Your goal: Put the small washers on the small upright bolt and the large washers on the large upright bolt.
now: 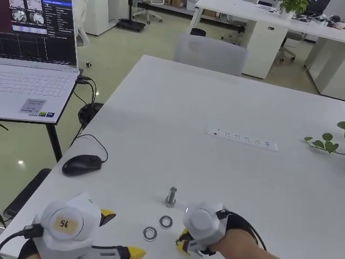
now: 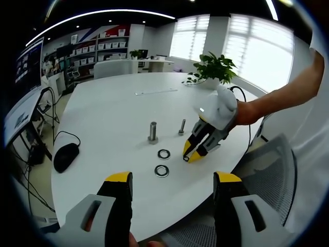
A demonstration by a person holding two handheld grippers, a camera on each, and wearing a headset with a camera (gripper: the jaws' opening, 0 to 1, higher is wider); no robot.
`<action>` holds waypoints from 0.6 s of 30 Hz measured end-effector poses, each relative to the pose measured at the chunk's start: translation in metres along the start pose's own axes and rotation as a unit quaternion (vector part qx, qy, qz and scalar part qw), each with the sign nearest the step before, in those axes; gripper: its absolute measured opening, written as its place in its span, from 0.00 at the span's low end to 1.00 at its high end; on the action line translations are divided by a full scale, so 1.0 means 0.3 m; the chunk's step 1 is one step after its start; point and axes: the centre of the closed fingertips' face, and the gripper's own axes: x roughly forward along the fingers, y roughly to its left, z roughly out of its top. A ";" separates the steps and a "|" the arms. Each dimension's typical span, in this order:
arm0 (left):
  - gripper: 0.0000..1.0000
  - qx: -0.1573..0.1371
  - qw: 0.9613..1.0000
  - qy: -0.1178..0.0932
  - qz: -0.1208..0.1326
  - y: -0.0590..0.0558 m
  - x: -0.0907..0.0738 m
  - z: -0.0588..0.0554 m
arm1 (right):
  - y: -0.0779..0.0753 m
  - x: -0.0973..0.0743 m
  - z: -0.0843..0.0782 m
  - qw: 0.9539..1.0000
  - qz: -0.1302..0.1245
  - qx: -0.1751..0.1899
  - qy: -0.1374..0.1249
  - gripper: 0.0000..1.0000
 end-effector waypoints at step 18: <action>0.63 0.008 1.000 0.000 -0.008 -0.013 0.022 0.026 | -0.046 -0.071 -0.059 0.997 -0.034 0.063 -0.025 0.13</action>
